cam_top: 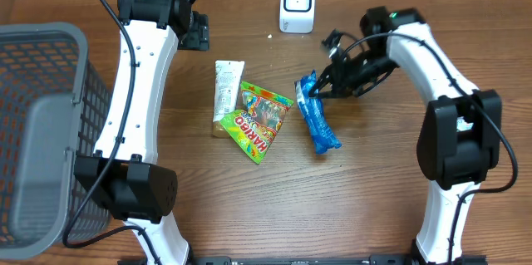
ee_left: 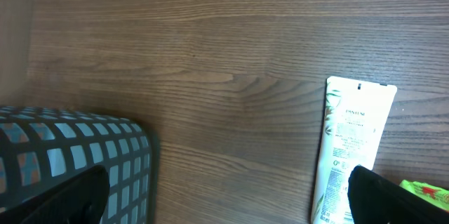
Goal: Scan the item barcode
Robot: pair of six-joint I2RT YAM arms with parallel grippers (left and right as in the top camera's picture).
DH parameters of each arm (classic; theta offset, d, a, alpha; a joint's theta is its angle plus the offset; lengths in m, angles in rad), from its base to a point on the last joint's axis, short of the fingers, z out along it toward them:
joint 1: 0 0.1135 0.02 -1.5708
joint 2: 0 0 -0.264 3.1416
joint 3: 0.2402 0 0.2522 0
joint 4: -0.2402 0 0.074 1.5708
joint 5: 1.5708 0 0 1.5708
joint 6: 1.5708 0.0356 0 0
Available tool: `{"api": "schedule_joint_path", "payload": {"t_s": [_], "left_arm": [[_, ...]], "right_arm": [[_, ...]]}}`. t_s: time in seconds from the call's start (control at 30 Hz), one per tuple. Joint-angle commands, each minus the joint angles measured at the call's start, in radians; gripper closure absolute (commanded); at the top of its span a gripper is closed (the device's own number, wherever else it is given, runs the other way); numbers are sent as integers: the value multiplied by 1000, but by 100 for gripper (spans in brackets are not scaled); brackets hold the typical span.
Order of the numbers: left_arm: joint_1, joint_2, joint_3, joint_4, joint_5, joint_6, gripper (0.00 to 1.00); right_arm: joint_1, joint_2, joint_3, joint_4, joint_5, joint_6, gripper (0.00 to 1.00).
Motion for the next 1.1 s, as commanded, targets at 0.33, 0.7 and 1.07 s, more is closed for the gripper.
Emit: {"api": "schedule_joint_path", "payload": {"t_s": [0.33, 0.7, 1.07], "left_arm": [[-6, 14, -1, 4, -13, 15, 0], [-6, 14, -1, 4, -13, 15, 0], [-6, 14, -1, 4, -13, 15, 0]], "right_arm": [[-1, -86, 269, -249, -274, -388, 96], [-36, -308, 315, -229, -291, -415, 96], [-36, -319, 315, -181, -279, -409, 96]]}}
